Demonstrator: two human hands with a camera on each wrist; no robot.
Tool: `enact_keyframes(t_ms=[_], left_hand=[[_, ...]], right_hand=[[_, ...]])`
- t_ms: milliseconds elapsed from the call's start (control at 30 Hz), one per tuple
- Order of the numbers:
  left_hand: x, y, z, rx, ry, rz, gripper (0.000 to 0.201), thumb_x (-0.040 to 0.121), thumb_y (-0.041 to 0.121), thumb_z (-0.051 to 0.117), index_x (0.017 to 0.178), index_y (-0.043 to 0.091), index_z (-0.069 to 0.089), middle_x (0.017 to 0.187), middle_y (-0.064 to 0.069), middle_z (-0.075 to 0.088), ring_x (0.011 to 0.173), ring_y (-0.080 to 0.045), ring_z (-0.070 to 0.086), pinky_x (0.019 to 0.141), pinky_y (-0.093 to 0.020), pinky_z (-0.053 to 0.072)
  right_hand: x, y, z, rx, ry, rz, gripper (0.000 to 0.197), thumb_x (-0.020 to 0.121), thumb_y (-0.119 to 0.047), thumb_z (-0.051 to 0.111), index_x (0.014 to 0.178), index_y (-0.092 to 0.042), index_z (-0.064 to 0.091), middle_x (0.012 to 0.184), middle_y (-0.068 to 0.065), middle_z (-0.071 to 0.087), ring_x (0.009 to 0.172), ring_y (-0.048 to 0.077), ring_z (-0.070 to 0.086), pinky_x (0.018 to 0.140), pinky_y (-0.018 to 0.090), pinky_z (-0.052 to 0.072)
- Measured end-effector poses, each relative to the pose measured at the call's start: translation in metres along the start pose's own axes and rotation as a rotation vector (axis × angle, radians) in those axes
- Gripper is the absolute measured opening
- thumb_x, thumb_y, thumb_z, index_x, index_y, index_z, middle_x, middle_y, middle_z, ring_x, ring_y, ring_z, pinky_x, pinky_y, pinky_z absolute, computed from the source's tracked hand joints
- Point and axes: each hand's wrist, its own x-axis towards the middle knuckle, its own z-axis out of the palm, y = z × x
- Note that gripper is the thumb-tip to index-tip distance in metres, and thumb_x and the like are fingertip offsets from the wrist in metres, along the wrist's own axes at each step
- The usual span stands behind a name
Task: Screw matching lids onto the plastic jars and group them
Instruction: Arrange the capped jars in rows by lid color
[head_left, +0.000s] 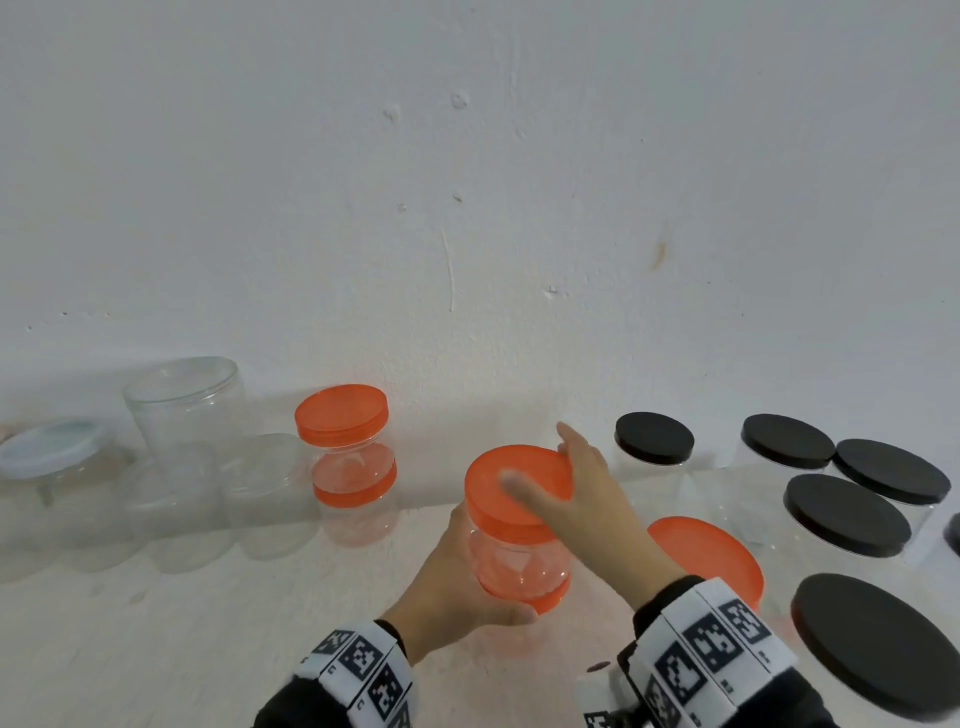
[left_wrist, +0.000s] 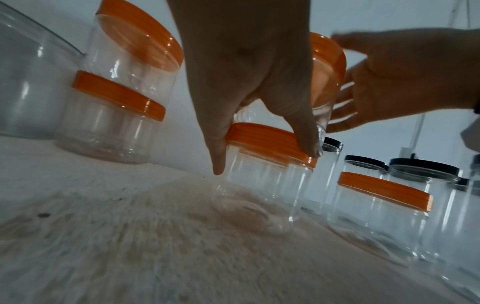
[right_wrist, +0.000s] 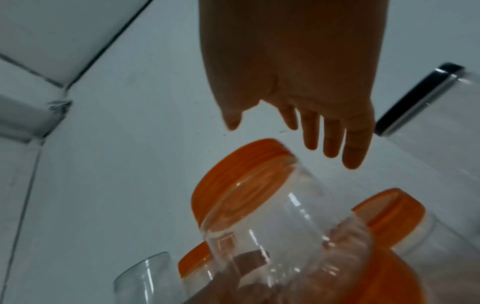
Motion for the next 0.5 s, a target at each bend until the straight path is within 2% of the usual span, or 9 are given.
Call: enact_keyframes(t_ms=[33,100,133,200,267,333,500], left_hand=[[0.001,0.000,-0.004,0.003,0.024,0.005,0.106,0.047,0.036,0.094,0.128,0.050,0.027,0.127,0.020,0.053,0.113,0.008,0.053,0.090,-0.018,0.049],[0.002,0.001,-0.012,-0.006,0.104,0.005,0.098,0.048,0.030,0.094,0.123,0.046,0.033,0.122,0.020,0.055,0.107,0.013,0.054,0.081,-0.009,0.048],[0.004,0.001,-0.018,-0.010,0.166,0.005,0.093,0.049,0.024,0.094,0.119,0.045,0.036,0.117,0.021,0.057,0.103,0.016,0.054,0.076,-0.006,0.048],[0.008,0.001,-0.029,0.012,0.295,0.015,0.090,0.051,0.015,0.094,0.118,0.041,0.040,0.112,0.020,0.061,0.100,0.011,0.058,0.072,-0.007,0.048],[0.014,0.000,-0.036,0.057,0.402,0.004,0.099,0.052,0.013,0.094,0.131,0.032,0.036,0.121,0.014,0.056,0.110,-0.001,0.056,0.086,-0.019,0.047],[0.020,-0.003,-0.041,0.094,0.475,-0.030,0.108,0.053,0.013,0.094,0.140,0.023,0.030,0.129,0.006,0.050,0.117,-0.012,0.052,0.097,-0.032,0.044],[0.038,-0.014,-0.038,0.101,0.583,-0.111,0.114,0.050,0.019,0.094,0.142,0.021,0.028,0.135,0.001,0.047,0.124,-0.018,0.048,0.104,-0.038,0.042]], right_hand=[[0.004,0.002,-0.001,0.094,0.057,0.028,0.097,0.075,-0.072,0.054,0.152,-0.026,0.017,0.149,-0.002,0.031,0.131,0.014,0.039,0.102,0.032,0.041],[0.014,0.009,-0.001,0.187,0.167,0.081,0.071,0.092,-0.056,0.048,0.149,-0.022,0.026,0.141,0.000,0.042,0.114,0.008,0.051,0.089,0.020,0.043],[0.020,0.014,0.000,0.172,0.202,0.102,0.062,0.096,-0.047,0.047,0.148,-0.019,0.028,0.140,0.001,0.044,0.113,0.009,0.051,0.087,0.020,0.040],[0.032,0.026,0.006,0.063,0.184,0.150,0.056,0.099,-0.034,0.047,0.148,-0.015,0.027,0.143,0.005,0.041,0.124,0.018,0.044,0.096,0.030,0.038],[0.042,0.035,0.014,-0.087,0.090,0.195,0.065,0.096,-0.030,0.054,0.149,-0.013,0.022,0.147,0.008,0.033,0.131,0.025,0.038,0.102,0.038,0.037],[0.052,0.040,0.021,-0.178,0.018,0.241,0.079,0.090,-0.031,0.064,0.149,-0.010,0.017,0.147,0.011,0.028,0.132,0.031,0.034,0.104,0.041,0.035],[0.070,0.049,0.034,-0.301,-0.031,0.354,0.109,0.076,-0.041,0.077,0.150,-0.010,0.003,0.146,0.013,0.016,0.132,0.037,0.026,0.102,0.043,0.034]])
